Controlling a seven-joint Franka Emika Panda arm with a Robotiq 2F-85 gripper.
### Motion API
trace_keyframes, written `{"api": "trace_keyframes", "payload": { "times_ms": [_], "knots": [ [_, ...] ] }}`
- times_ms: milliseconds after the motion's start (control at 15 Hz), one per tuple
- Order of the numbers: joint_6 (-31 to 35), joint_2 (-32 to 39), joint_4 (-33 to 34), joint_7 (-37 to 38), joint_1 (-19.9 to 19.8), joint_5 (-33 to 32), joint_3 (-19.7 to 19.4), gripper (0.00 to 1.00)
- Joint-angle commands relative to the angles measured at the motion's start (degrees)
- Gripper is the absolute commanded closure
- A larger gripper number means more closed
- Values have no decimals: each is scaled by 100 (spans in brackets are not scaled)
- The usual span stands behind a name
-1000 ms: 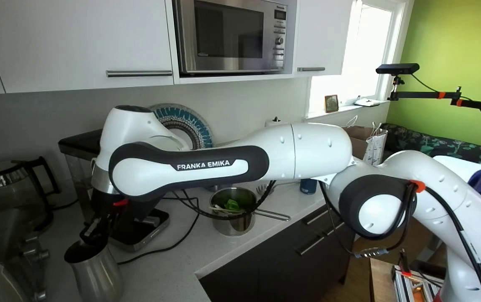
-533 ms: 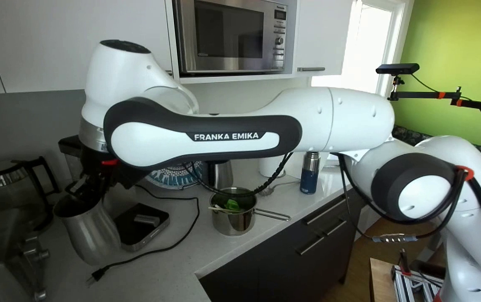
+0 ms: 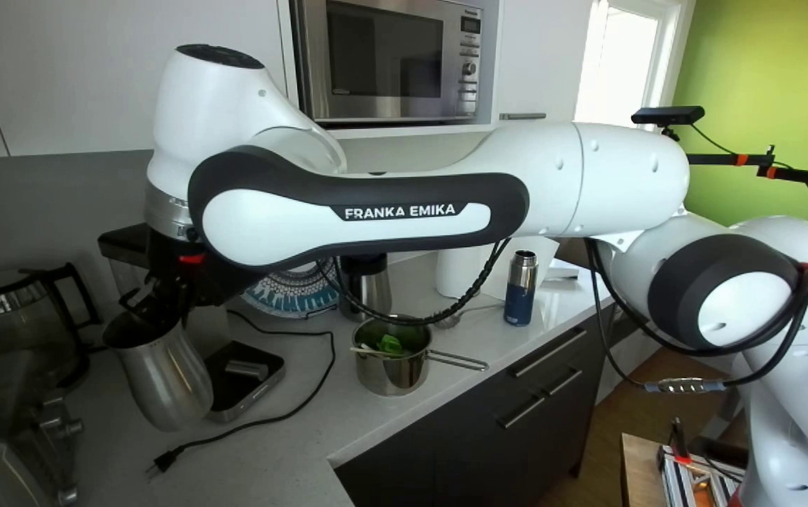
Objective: Pick up the cocktail mixing cup and put it in the pot
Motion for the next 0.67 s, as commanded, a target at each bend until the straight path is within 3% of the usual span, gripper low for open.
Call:
{"api": "trace_keyframes", "payload": {
  "times_ms": [0,133,267,600],
  "knots": [
    [33,-957,-949,692,90,52,-15,97],
    [151,-1442,-1401,1147,195,7,-1,97],
    [-174,-1969,-1868,1982,411,-328,-161,97],
    [-632,-3285,-3092,3670,525,-716,-143,97]
  ]
}}
